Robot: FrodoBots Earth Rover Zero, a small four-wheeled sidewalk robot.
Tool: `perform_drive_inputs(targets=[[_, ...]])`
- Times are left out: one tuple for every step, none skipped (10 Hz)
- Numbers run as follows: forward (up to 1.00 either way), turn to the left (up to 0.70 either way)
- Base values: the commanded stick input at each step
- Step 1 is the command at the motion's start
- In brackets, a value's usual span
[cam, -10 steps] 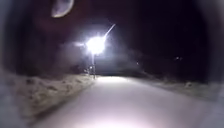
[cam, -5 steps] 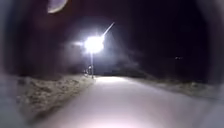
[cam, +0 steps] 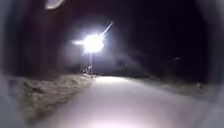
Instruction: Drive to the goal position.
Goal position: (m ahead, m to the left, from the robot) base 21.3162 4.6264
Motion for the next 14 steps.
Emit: perform_drive_inputs(targets=[[0.7,0.02],[0.7,0.0],[0.7,0.0],[0.7,0.0],[0.7,0.0],[0.7,0.0],[0.7,0.0],[0.7,0.0],[0.7,0.0],[0.7,0.0],[0.7,0.0],[0.7,0.0],[0.7,0.0],[0.7,0.09]])
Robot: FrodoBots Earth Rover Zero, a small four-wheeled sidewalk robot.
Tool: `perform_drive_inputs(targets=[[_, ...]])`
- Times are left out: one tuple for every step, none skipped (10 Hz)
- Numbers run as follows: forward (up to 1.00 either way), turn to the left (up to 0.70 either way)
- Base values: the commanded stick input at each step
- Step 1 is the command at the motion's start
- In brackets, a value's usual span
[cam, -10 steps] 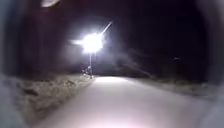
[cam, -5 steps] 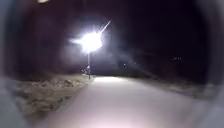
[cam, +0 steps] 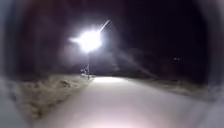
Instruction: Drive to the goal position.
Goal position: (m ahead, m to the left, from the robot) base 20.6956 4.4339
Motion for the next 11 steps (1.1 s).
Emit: perform_drive_inputs(targets=[[0.7,0.14],[0.7,0.14],[0.7,0.14],[0.7,0.14],[0.7,0.14],[0.7,0.14],[0.7,0.14],[0.7,0.01],[0.7,0.0],[0.7,0.0],[0.7,0.0]])
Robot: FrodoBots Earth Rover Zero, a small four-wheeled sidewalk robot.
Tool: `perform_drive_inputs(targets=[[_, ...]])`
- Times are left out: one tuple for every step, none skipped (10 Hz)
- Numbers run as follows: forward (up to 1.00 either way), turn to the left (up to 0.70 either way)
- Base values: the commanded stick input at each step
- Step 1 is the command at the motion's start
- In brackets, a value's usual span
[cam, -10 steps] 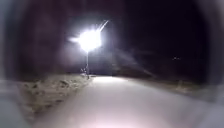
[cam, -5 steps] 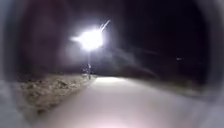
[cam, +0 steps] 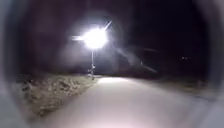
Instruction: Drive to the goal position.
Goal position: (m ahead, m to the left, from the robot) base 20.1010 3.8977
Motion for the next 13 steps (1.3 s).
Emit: perform_drive_inputs(targets=[[0.7,0.0],[0.7,0.0],[0.7,0.0],[0.7,0.0],[0.7,0.0],[0.7,0.0],[0.7,0.0],[0.7,0.0],[0.7,0.0],[0.7,0.0],[0.7,0.0],[0.7,0.0],[0.7,0.0]])
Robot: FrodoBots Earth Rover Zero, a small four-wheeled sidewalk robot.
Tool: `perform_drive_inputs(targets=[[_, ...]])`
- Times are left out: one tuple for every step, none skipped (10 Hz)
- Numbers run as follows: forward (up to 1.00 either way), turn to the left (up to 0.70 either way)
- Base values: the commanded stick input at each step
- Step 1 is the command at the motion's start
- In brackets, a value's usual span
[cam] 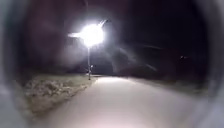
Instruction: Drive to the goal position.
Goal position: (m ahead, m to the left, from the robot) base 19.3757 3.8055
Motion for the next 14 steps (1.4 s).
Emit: perform_drive_inputs(targets=[[0.7,0.0],[0.7,0.0],[0.7,0.0],[0.7,0.0],[0.7,0.0],[0.7,0.13],[0.7,0.14],[0.7,0.14],[0.7,0.14],[0.7,0.14],[0.7,0.05],[0.7,0.0],[0.7,0.0],[0.7,0.0]])
